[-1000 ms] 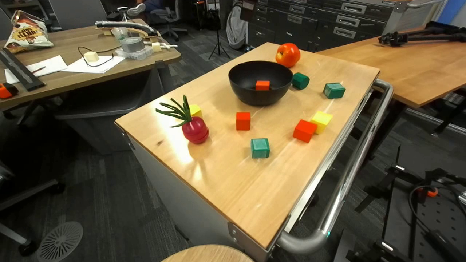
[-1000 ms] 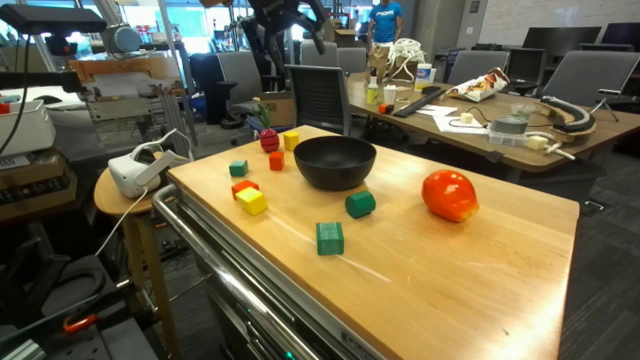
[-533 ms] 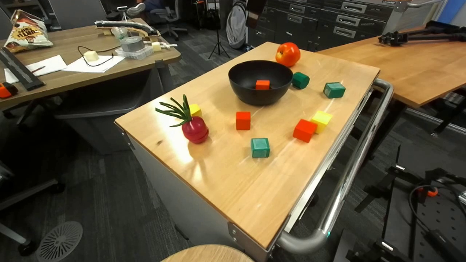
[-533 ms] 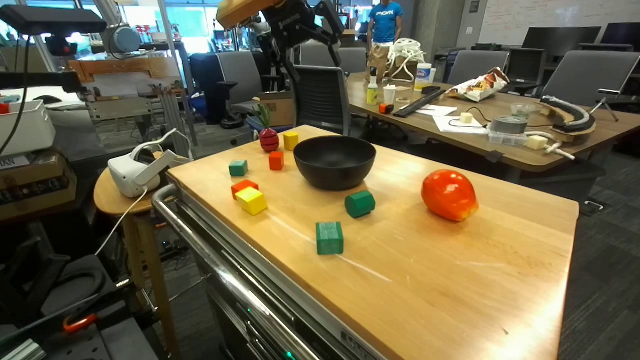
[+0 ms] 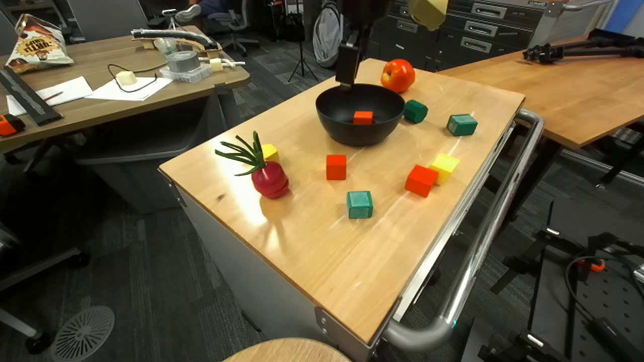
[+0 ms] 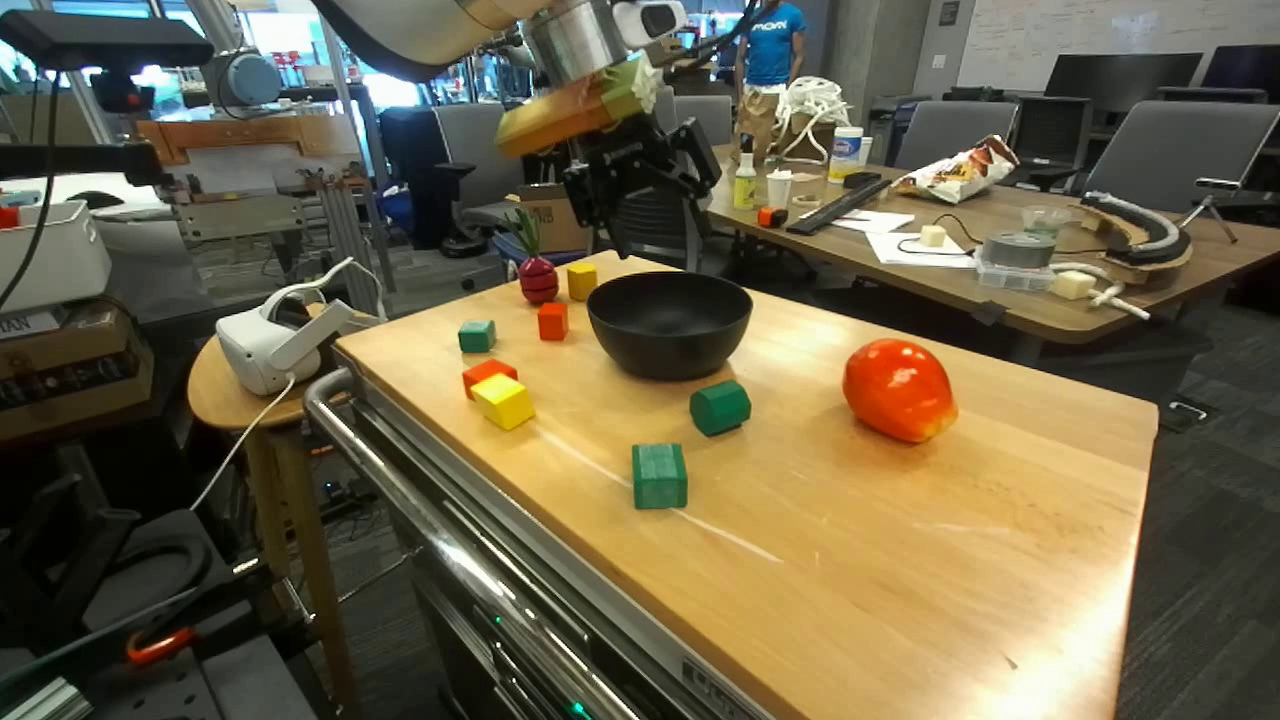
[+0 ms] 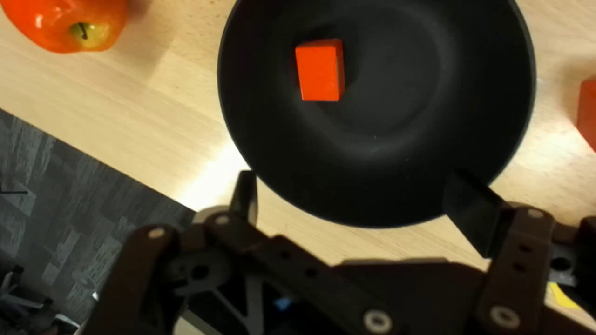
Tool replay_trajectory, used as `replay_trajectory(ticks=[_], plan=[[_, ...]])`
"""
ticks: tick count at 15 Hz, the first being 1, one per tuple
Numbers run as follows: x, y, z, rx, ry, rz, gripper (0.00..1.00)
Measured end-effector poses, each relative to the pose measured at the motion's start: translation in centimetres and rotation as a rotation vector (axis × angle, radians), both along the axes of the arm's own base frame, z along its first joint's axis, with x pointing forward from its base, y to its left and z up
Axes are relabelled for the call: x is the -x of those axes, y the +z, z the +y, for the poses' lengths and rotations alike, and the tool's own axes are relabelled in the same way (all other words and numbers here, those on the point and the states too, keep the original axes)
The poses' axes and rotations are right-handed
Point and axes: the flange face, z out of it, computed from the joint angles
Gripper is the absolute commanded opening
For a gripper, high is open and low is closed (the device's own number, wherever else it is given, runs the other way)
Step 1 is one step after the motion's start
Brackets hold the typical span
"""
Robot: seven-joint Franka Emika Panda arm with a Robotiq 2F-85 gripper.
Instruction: Move the apple to the other side of the bowl and take all the items out of the bowl
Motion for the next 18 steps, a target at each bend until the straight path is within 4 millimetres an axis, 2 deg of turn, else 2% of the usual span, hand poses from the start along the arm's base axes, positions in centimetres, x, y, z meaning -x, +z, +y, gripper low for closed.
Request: replay_trajectory(ticks=[4,8,13,17,18], plan=[[-2.8,-3.9,-1.5,0.014,-0.061,0.072,1.0],[-4.2,-6.6,-3.0,0.035,-0.113,0.127,1.0],[-4.5,-8.6,-3.9,0.045,-0.159,0.189,1.0],[-4.3,-9.5,-3.7,0.052,-0.168,0.226,1.0],[-4.2,-9.5,-3.3,0.057,-0.163,0.231,0.92]])
